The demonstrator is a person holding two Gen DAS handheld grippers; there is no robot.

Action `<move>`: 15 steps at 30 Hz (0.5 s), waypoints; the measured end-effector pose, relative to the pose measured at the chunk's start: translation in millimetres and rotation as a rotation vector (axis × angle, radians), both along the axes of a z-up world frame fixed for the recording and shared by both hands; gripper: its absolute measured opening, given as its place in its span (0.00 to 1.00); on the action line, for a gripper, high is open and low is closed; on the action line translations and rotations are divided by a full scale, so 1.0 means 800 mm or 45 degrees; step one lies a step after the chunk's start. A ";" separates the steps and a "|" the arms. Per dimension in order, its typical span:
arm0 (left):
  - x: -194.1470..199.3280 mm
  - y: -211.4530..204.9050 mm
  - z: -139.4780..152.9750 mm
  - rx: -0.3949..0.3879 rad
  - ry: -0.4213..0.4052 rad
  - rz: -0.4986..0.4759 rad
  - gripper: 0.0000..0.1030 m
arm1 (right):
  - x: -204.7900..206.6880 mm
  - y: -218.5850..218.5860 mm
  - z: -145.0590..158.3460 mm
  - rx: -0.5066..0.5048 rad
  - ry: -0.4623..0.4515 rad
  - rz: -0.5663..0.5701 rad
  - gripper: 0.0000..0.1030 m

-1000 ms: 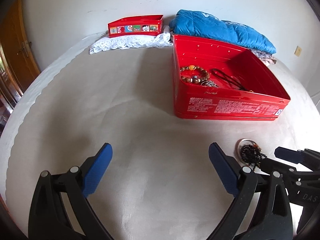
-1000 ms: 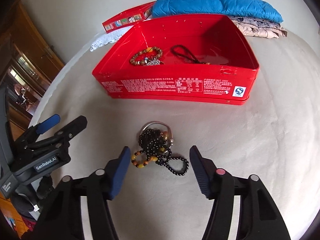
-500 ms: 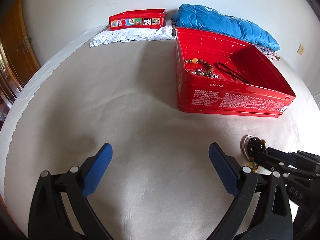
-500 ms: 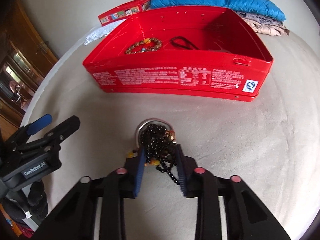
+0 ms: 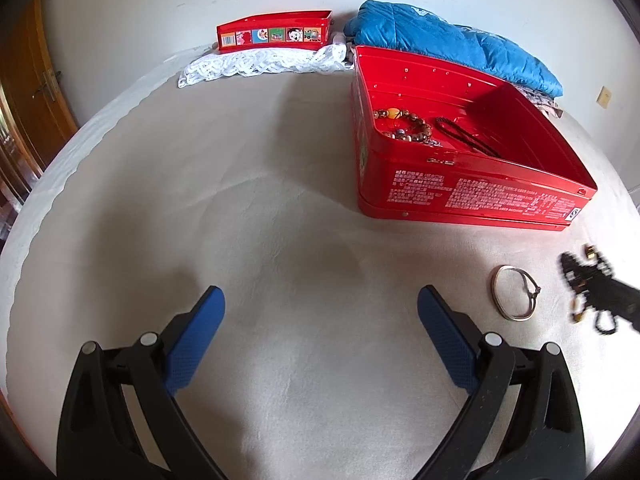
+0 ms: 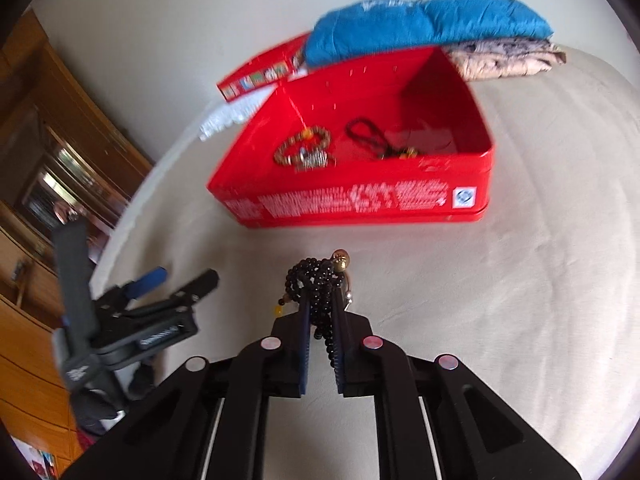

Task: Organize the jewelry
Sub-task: 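Lift the black bead necklace with the right tool while the left tool grasps the silver bangle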

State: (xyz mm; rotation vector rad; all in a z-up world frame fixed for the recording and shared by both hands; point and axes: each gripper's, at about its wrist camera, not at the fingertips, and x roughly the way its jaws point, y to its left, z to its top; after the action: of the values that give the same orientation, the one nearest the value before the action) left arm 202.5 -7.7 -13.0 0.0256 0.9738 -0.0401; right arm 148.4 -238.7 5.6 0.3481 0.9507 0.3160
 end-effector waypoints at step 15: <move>-0.004 -0.018 -0.001 -0.033 -0.046 -0.057 0.93 | 0.016 -0.036 -0.044 -0.215 0.125 -0.190 0.09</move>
State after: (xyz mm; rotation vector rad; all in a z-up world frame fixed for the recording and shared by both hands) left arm 199.1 -21.7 -13.6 0.0238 0.9364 -0.0931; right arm 160.8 -267.6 -29.6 0.2802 1.0339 0.0819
